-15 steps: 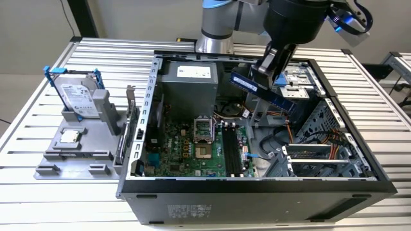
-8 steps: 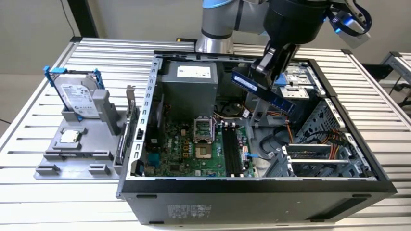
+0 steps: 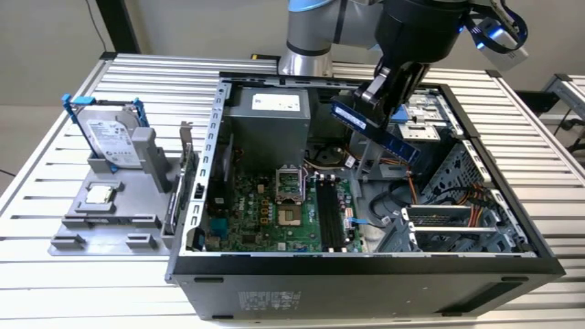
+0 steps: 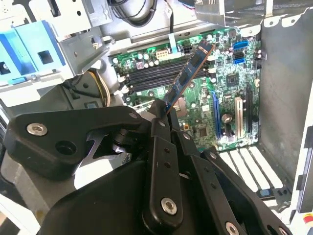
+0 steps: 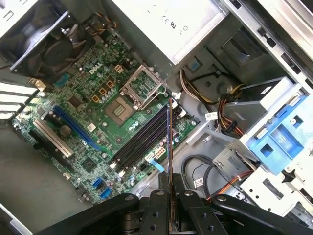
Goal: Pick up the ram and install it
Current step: 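Insert the ram into the slot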
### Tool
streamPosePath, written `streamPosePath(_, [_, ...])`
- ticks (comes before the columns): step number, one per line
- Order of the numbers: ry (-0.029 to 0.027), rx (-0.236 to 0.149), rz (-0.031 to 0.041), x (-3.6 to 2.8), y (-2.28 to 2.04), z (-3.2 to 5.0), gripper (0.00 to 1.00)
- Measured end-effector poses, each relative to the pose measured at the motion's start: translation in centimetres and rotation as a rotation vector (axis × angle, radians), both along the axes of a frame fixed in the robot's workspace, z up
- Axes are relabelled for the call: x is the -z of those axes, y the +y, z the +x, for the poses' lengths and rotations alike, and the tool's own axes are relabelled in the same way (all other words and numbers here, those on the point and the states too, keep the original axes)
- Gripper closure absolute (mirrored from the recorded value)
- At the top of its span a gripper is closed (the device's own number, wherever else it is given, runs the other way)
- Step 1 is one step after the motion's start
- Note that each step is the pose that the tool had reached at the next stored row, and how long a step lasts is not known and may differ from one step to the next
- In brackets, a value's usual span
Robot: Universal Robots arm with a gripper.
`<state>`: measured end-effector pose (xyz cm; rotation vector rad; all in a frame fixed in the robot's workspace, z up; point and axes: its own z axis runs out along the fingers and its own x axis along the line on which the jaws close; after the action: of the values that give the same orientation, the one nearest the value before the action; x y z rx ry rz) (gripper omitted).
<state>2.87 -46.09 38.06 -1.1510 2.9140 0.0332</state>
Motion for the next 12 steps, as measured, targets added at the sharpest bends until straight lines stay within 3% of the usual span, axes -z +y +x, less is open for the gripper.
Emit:
streamPosePath(6, [0.0000, 0.007, -0.0006, -0.01, 0.00, 0.00, 1.00])
streamPosePath(12, [0.0001, 0.060, -0.0006, -0.01, 0.00, 0.00, 1.00])
